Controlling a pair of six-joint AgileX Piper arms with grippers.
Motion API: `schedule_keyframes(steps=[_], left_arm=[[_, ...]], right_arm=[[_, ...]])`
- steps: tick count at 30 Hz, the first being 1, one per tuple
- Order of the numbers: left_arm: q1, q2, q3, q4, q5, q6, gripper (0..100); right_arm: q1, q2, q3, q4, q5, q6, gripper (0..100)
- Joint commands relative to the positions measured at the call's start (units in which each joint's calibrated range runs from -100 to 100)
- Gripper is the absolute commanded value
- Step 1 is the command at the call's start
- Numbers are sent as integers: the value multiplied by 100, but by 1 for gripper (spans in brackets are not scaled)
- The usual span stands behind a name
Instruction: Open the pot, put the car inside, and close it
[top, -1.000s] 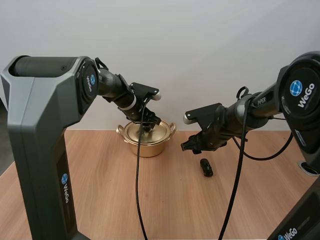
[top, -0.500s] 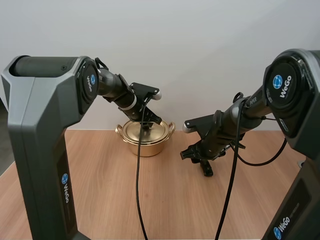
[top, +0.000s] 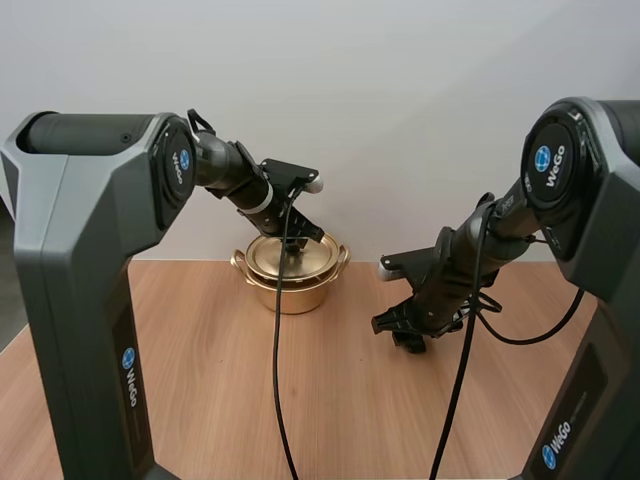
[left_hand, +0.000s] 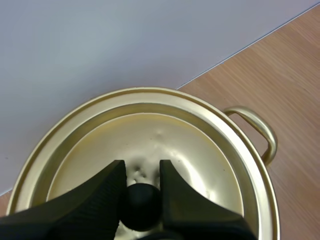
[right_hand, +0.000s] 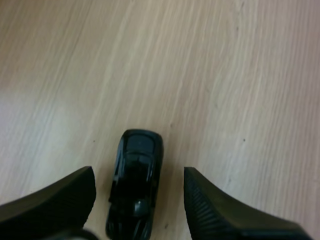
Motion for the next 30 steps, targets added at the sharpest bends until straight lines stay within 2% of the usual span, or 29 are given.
schedule_keyframes(steps=[1, 2, 4, 7, 11, 16, 19, 25, 30], left_arm=[[1, -48, -37, 0, 8, 0, 0], [1, -62, -90, 0, 83, 0, 0], [1, -139, -189, 0, 292, -10, 0], [1, -325, -308, 0, 667, -29, 0], [37, -851, -321, 13, 919, -29, 0], [175, -1823, -376, 23, 913, -29, 0], [290, -2410, -487, -264, 913, -29, 0], [487, -3434, -932, -754, 913, -33, 0], [551, -4095, -1007, -1258, 1213, -33, 0]], right_arm=[[-1, 51, -9, -8, -14, -1, 82], [-1, 62, -9, -8, -14, -1, 76], [-1, 62, -9, -8, -14, -1, 54], [-1, 62, -9, -8, -14, -1, 0], [-1, -48, -231, -57, 7, -1, 0], [-1, -383, -851, 87, 264, -1, 0], [33, -446, -1251, 208, 264, -25, 0], [495, -418, -2039, 538, 247, -561, 0], [974, 4, -2631, 606, 14, -783, 0]])
